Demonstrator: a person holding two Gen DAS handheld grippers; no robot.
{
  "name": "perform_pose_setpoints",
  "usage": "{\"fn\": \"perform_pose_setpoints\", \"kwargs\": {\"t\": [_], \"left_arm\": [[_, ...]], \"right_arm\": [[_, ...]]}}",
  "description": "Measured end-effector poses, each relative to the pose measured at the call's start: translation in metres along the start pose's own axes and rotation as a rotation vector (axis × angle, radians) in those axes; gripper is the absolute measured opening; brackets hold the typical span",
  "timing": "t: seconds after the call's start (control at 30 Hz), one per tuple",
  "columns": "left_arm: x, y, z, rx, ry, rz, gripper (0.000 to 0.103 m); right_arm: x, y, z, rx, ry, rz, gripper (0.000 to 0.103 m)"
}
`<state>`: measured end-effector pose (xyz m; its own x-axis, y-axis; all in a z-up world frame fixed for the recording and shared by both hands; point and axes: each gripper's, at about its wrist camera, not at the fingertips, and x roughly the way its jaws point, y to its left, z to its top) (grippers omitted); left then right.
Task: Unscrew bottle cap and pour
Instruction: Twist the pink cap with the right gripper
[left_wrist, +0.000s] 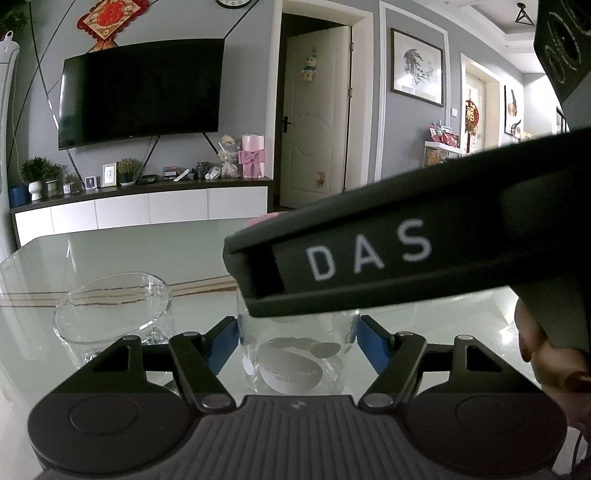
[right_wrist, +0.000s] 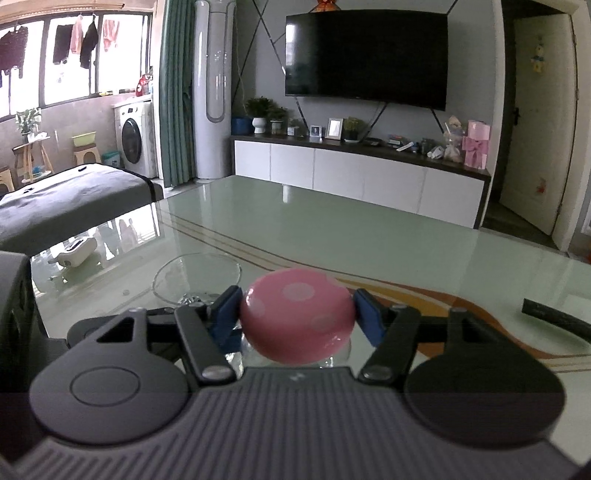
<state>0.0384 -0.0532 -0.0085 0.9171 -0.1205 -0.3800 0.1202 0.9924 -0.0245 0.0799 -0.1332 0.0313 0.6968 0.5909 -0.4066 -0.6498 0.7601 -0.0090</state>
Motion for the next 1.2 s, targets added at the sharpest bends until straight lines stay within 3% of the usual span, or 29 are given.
{"fn": "perform_pose_setpoints", "kwargs": {"t": [0.77,1.2], "left_arm": [[0.000,0.004,0.000,-0.005,0.001,-0.003,0.073],[0.000,0.008,0.001,-0.012,0.002,-0.008,0.073]], "right_arm": [[-0.004,-0.014,0.006,0.009,-0.007,0.103,0.066],[-0.002,-0.035,0.007,-0.022,-0.018,0.243,0.066]]}}
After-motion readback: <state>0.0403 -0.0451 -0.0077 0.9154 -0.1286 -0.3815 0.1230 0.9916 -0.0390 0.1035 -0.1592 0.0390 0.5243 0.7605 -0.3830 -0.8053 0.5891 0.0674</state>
